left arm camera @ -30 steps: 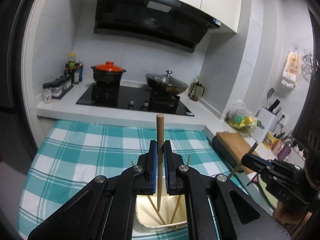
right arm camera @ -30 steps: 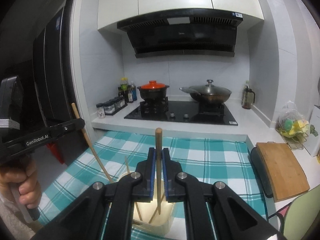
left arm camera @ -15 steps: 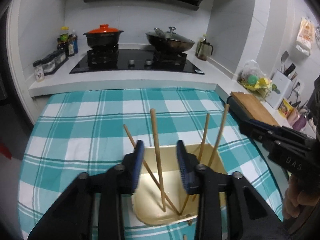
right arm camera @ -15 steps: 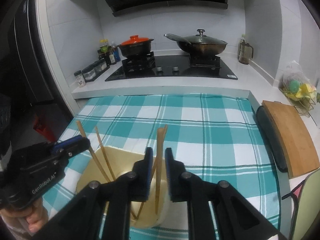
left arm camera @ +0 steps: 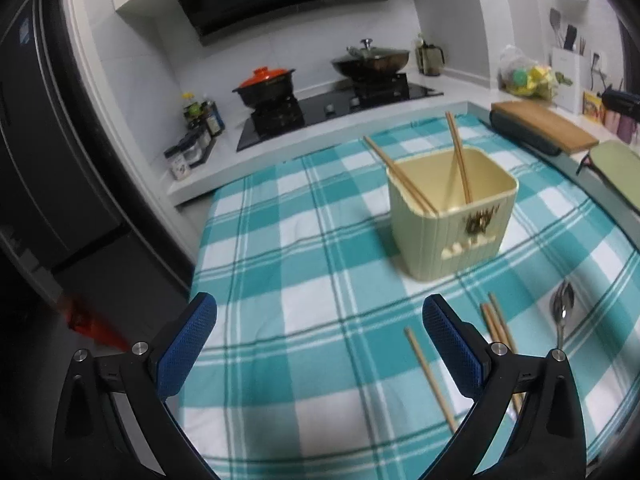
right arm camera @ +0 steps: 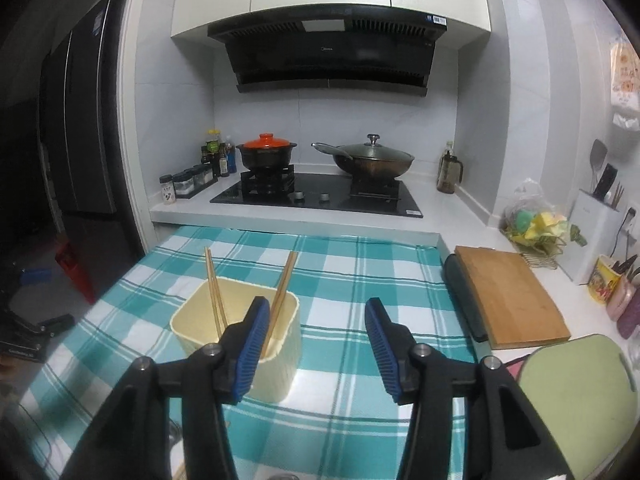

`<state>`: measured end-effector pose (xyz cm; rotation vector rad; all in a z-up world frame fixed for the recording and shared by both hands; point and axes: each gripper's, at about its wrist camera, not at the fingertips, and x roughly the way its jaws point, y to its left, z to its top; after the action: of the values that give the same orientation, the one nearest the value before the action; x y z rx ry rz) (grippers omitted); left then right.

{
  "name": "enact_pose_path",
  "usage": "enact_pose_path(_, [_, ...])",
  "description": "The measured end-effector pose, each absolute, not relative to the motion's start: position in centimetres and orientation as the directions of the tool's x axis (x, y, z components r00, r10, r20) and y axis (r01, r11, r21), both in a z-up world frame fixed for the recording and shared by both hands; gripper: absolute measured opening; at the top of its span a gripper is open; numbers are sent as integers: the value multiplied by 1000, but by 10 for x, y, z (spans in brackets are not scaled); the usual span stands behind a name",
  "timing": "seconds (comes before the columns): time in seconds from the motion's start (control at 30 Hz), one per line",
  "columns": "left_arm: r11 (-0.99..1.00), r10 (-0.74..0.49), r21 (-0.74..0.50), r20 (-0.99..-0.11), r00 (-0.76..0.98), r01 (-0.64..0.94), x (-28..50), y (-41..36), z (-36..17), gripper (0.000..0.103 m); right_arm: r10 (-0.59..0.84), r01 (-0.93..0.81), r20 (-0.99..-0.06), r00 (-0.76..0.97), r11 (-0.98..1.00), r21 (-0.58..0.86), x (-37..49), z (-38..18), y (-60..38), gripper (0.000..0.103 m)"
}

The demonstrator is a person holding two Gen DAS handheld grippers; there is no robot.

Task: Organize utensils
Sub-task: 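Move both open tools back over the remaining chopsticks and spoons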

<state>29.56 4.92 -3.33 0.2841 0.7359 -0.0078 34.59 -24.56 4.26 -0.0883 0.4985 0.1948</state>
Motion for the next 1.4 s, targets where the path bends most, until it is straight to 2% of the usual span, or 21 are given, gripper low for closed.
enact_pose_path(0.17, [976, 99, 209, -657, 747, 55, 244, 50, -59, 103, 115, -164, -437, 892, 984, -75, 287, 26, -252, 70])
enact_pose_path(0.3, [979, 98, 203, -610, 786, 35, 217, 35, -74, 102, 78, -119, -397, 914, 990, -79, 249, 3, -246, 80])
enact_pose_path(0.4, [983, 64, 173, -623, 779, 58, 202, 26, -86, 102, 44, -94, -381, 924, 989, -114, 219, -18, -238, 81])
enact_pose_path(0.5, [996, 1, 70, -658, 753, 59, 186, 26, -96, 102, 31, -86, -385, 923, 988, -127, 192, -39, -232, 81])
enact_pose_path(0.7, [997, -64, -15, -711, 700, 76, 169, 14, -117, 102, 100, -158, -520, 848, 985, -68, 160, -82, -229, 81])
enact_pose_path(0.83, [998, -37, 6, -715, 699, 58, 167, 12, -122, 102, 151, -179, -576, 804, 984, 7, 148, -105, -227, 81])
enact_pose_path(1.03, [997, -72, -70, -718, 693, 32, 165, 26, -125, 102, 113, -200, -577, 809, 976, -90, 144, -117, -209, 81])
enact_pose_path(1.4, [998, -16, -52, -723, 691, -30, 169, 40, -129, 102, 114, -167, -622, 774, 986, -26, 154, -131, -215, 81])
